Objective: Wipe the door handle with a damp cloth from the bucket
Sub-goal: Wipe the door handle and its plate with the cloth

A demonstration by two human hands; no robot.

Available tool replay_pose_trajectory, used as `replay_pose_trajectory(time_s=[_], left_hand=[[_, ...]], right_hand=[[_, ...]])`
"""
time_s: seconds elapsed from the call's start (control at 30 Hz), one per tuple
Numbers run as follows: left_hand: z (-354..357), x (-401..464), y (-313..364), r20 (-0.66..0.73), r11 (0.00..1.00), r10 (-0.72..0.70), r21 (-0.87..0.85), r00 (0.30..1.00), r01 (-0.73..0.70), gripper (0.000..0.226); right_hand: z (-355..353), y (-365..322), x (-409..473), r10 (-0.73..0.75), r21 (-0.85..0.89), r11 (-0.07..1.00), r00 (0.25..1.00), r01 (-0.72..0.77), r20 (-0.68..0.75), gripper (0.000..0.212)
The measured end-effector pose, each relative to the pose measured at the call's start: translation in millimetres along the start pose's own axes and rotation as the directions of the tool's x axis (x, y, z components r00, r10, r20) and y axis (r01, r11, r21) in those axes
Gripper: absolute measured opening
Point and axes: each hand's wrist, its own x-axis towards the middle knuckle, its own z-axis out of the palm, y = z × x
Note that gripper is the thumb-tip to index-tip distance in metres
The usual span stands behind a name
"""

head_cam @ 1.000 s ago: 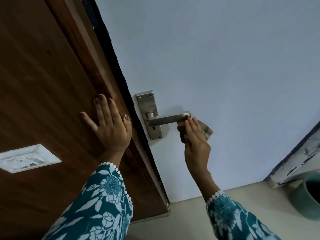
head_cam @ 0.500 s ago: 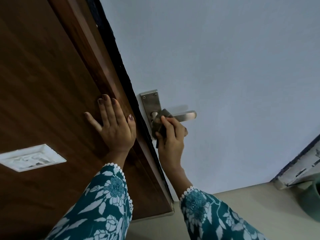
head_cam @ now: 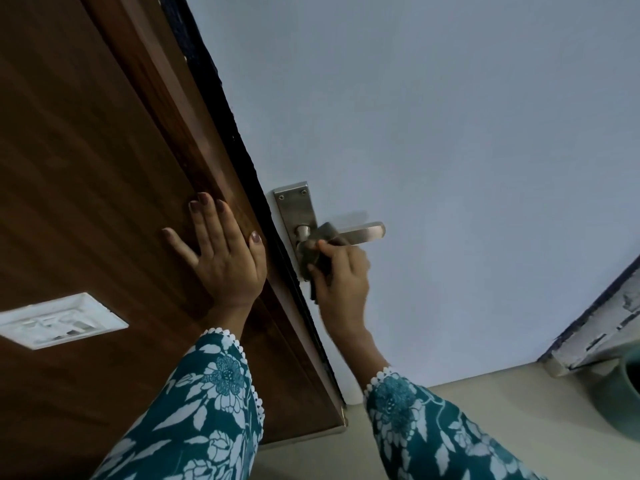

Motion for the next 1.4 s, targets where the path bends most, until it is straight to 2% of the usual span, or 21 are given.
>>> replay_pose_trajectory(time_s=[0.13, 0.2, 0.37, 0.47, 0.63, 0.77, 0.97, 1.07, 1.13, 1.2, 1.3, 1.33, 1.4], left_hand=[[-2, 0, 0, 0.023, 1.000, -0.013, 0.006, 1.000, 0.013, 0.059], [-2, 0, 0, 0.028, 1.000, -0.010, 0.009, 1.000, 0.009, 0.058], [-1, 0, -1, 0.010, 1.000, -0.015, 0.009, 1.000, 0.015, 0.059], [0, 0, -1, -0.008, 1.000, -0.005, -0.008, 1.000, 0.005, 0.066], [-1, 0, 0, -0.008, 1.000, 0.016, -0.006, 1.000, -0.016, 0.068], [0, -1, 0, -0.002, 1.000, 0.014, -0.014, 1.000, -0.014, 0.067], [-1, -1, -2, 0.014, 1.000, 0.017, -0.004, 1.000, -0.017, 0.062], [-1, -1, -2, 0.014, 1.000, 0.015, -0.018, 1.000, -0.015, 0.066], [-1, -1, -3, 0.013, 0.999, 0.025, -0.025, 1.000, -0.025, 0.067], [0, -2, -4, 0.008, 0.999, 0.036, -0.025, 0.999, -0.036, 0.068], [1, -3, -5, 0.011, 0.999, 0.039, -0.023, 0.999, -0.039, 0.068], [1, -3, -5, 0.013, 0.999, 0.038, -0.021, 0.999, -0.038, 0.068], [0, -2, -5, 0.015, 0.999, 0.033, -0.027, 0.999, -0.033, 0.068]], right_hand=[[5, -9, -3, -0.087, -0.011, 0.996, 0.990, 0.089, 0.114, 0.033], [-10, 2, 5, -0.091, 0.003, 0.996, 0.989, 0.091, 0.113, 0.034], [-48, 31, 25, 0.146, 0.037, 0.989, 0.987, -0.144, -0.065, 0.037], [-42, 27, 22, 0.203, 0.039, 0.979, 0.973, -0.200, -0.112, 0.038], [-5, -7, 4, 0.033, 0.025, 0.999, 0.999, -0.033, 0.026, 0.032], [-18, 0, 10, -0.048, 0.015, 0.999, 0.995, 0.047, 0.085, 0.034], [-65, 34, 43, 0.168, 0.017, 0.986, 0.986, -0.167, -0.025, 0.039], [-80, 52, 57, 0.286, 0.011, 0.958, 0.958, -0.286, -0.022, 0.037], [-93, 58, 66, 0.313, -0.001, 0.950, 0.950, -0.313, 0.001, 0.036], [-104, 50, 75, 0.263, -0.012, 0.965, 0.964, -0.262, 0.034, 0.036], [-99, 19, 84, -0.001, -0.036, 0.999, 0.988, 0.007, 0.157, 0.038], [-89, 9, 85, -0.105, -0.039, 0.992, 0.965, 0.118, 0.241, 0.038], [-63, -6, 84, -0.267, -0.062, 0.945, 0.866, 0.322, 0.424, 0.038]])
